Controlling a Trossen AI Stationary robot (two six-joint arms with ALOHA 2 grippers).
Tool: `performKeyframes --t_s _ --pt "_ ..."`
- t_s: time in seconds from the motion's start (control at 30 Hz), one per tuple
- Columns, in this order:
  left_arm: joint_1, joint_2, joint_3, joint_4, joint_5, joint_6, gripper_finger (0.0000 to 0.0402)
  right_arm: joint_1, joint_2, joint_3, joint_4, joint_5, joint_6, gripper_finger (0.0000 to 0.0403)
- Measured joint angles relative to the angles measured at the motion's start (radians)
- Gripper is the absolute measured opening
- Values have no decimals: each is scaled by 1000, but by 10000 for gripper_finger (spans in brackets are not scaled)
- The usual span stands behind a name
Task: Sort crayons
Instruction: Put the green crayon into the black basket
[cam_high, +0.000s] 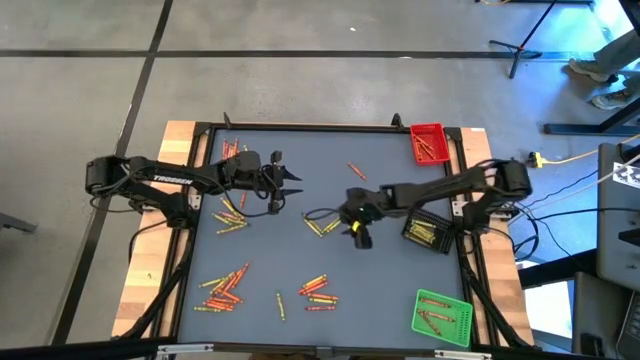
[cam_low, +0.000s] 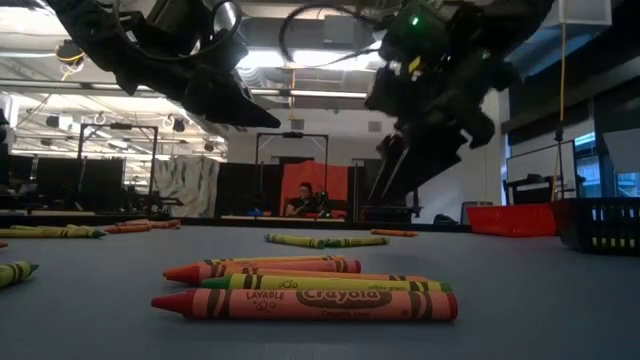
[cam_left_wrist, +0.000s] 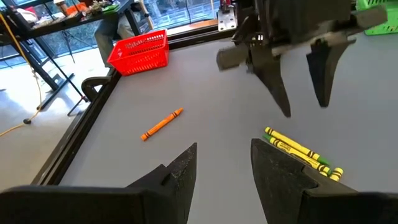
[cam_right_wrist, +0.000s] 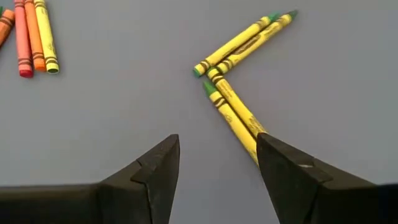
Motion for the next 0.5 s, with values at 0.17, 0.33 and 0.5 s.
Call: performKeyframes --t_s 0.17,0.33,0.5 --pt "0 0 0 0 0 0 135 -23 61 0 42 -54 -32 211" --pt "0 0 0 0 0 0 135 -28 99 0 87 -54 -58 211" --pt "0 0 0 0 0 0 135 -28 120 0 123 -48 -81 211"
